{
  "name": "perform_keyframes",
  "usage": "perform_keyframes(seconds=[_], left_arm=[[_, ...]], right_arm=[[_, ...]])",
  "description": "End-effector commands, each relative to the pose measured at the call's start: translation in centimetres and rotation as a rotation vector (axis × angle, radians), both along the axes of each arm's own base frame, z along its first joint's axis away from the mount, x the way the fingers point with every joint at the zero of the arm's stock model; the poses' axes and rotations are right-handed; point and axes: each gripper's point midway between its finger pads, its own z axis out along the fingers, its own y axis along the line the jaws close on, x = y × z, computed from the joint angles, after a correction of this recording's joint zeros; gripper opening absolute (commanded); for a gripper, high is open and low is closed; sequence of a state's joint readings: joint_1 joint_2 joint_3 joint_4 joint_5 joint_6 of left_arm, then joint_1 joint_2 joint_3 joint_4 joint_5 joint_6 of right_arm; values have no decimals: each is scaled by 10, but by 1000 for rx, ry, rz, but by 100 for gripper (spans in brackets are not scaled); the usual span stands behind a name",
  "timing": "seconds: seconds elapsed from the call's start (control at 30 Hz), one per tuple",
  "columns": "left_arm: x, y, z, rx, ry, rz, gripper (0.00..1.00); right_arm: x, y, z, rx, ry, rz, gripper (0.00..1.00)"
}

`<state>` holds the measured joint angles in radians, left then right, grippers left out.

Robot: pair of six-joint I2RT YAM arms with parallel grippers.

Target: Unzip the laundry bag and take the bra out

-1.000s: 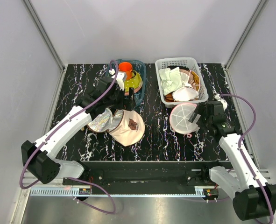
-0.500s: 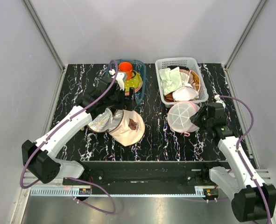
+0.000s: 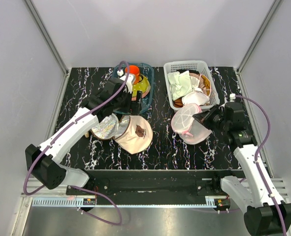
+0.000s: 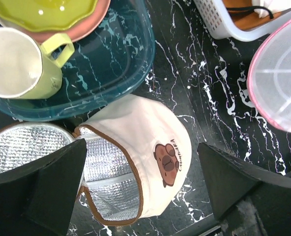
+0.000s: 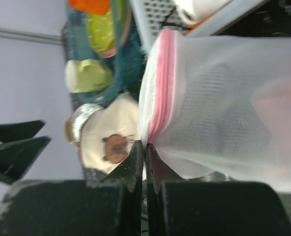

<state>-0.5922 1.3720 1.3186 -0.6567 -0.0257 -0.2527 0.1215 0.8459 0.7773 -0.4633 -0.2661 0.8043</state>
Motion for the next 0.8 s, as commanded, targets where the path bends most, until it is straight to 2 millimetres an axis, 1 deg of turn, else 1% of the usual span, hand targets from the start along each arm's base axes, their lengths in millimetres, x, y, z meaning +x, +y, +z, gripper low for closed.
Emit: perform_keyframes(seconds=[0.0,0.03,0.1,0.17,0.2,0.27,0.3,0.33,0.37,0.4,0.43,0.47,0.5,0.53,0.57,0.6,0.63,0.67,0.7,0.73,0.77], left_arm=[[4,-4,37,-23,-111,-62,99],[2,-8,39,-38,-107,-83,99],[1,-8,45,-44,-120,-86,99],[-1,-8,51,-54,-130,-101,99],[-2,-9,52,-58,-132,-106,99],[-5,-13,50,-69,-120,-127,99],[-5,-16,46,-72,-108,-138,99],[-7,-20,40,-81,-88,-159,99],[-8,-24,38,-95,-72,-165,99],[-9,-27,29,-93,-35,-173,99],[-14,-33,27,-115,-7,-200,99],[-17,-36,23,-127,18,-206,99],[-20,-39,21,-135,29,-216,99],[-23,-41,19,-146,41,-226,99],[-27,-41,13,-149,59,-226,99],[-28,-42,10,-155,66,-228,99],[-30,-43,9,-164,74,-230,99],[-32,-43,0,-173,108,-207,99],[-32,-47,-2,-192,115,-209,99],[-38,-53,-6,-229,154,-223,99],[-41,-58,-9,-249,173,-232,99]], right_arm=[[0,33,82,238,-140,109,0],[1,34,87,244,-147,114,0],[1,35,99,249,-165,120,0],[4,34,91,234,-137,121,0],[4,34,81,214,-121,130,0],[11,36,56,188,-61,143,0],[14,35,33,167,-14,143,0],[23,34,7,150,65,132,2],[25,34,-8,141,110,129,14],[27,36,-17,137,140,143,29],[29,37,-25,135,167,150,44],[29,36,-26,130,168,144,63],[30,33,-24,116,150,133,69],[32,24,-18,78,110,85,69],[27,17,-21,40,125,60,73],[26,9,-18,-13,102,51,73],[25,-3,-15,-65,87,4,73],[16,-9,-21,-113,111,5,73],[12,-13,-22,-135,115,-3,73],[7,-18,-22,-158,110,-17,73],[0,-20,-32,-175,137,-11,76]])
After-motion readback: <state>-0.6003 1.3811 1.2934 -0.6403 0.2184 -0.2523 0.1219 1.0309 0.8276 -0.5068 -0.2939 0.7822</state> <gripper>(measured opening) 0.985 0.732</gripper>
